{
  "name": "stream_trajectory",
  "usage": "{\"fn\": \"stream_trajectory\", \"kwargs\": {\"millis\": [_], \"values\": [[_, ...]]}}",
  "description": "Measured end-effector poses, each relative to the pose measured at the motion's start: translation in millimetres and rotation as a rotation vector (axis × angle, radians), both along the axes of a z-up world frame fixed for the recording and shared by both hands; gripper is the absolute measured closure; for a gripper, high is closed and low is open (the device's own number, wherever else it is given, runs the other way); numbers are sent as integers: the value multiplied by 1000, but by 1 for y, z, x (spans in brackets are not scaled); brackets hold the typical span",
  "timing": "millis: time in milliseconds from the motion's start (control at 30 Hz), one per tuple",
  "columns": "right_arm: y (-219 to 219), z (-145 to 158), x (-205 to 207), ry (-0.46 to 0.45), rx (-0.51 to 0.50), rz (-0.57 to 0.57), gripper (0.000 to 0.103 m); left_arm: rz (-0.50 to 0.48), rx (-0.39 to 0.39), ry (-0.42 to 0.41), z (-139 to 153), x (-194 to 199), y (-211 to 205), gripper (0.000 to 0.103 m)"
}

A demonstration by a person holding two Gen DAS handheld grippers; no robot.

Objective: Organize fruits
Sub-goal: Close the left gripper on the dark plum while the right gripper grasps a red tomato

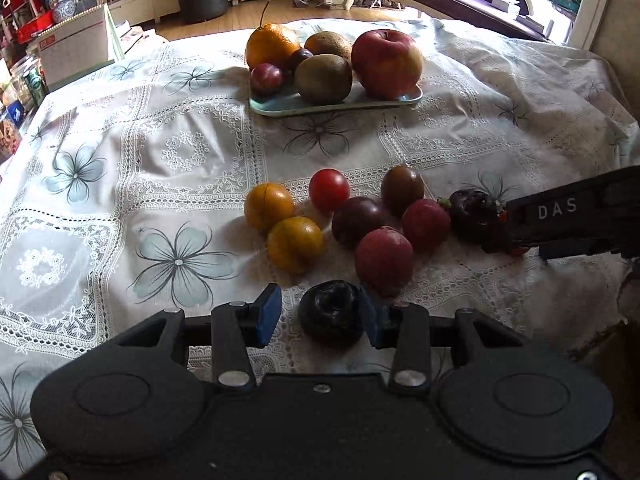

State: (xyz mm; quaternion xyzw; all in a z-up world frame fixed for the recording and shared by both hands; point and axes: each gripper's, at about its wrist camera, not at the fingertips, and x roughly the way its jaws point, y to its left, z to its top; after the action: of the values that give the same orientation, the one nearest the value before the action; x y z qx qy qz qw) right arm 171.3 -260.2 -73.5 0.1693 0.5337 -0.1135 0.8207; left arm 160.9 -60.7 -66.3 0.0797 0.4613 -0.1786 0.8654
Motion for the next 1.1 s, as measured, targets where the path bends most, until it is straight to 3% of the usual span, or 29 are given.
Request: {"fn": "stream_trajectory", "kwargs": {"millis": [167, 233, 267, 300, 567, 733, 833, 867, 900, 1100], "values": [[2, -2, 7, 14, -28, -4, 41, -3, 37, 5, -2, 3, -5, 48], [4, -2, 8, 18, -49, -8, 51, -12, 34, 4, -2, 3, -6, 51], [6, -2, 7, 16, -66, -3, 70, -14, 34, 2, -2, 3, -6, 52], [7, -2, 6, 15, -74, 12, 72, -16, 32, 0, -2, 1, -6, 54], [-3, 4, -5, -47, 3, 6, 73, -9, 0, 9, -1, 1, -3, 62], [-1, 8, -9, -81, -3, 2, 73, 3, -10, -17, 1, -3, 0, 82], [1, 9, -9, -87, -17, 11, 73, -16, 21, -34, 0, -6, -6, 79], [2, 9, -10, -86, -20, 12, 73, -31, 41, -42, -1, -8, -11, 74], [2, 9, -9, -86, -20, 12, 73, -49, 64, -42, -1, -9, -16, 57], [-3, 8, -10, -87, 9, 5, 73, -7, 63, -71, 0, -11, -15, 56]]}}
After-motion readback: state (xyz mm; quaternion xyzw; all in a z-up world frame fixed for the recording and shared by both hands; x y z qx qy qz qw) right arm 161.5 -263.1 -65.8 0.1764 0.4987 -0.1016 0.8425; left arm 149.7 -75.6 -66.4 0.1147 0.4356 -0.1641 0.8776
